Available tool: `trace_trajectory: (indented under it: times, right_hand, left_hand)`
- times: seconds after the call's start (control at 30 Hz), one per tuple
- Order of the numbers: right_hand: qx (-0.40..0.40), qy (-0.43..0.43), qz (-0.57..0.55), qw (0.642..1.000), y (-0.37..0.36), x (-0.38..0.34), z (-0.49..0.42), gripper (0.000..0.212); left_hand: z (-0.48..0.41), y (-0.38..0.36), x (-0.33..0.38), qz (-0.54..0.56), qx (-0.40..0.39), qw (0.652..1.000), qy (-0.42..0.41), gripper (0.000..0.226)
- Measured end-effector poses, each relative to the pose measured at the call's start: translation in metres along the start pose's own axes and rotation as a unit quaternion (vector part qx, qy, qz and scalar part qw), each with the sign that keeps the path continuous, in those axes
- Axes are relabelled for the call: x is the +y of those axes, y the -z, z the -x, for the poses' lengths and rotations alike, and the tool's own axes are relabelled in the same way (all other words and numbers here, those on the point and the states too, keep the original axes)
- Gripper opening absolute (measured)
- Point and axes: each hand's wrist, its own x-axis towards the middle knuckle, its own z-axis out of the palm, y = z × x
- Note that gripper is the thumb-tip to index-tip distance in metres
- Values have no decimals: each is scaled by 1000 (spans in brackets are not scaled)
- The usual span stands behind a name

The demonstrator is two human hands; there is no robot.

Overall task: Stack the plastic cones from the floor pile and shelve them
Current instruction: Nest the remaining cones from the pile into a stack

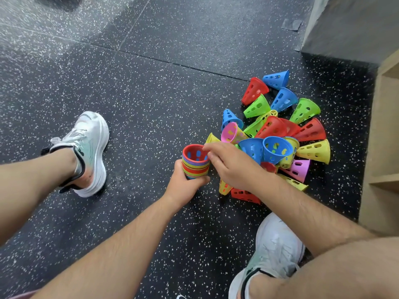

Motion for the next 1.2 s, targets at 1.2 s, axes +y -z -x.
trace_trajectory:
  times: [1.2]
  right_hand:
    - [163, 101, 8, 981, 31, 5, -19, 11]
  left_hand:
    - [2, -1, -4, -24, 12, 999, 23, 63]
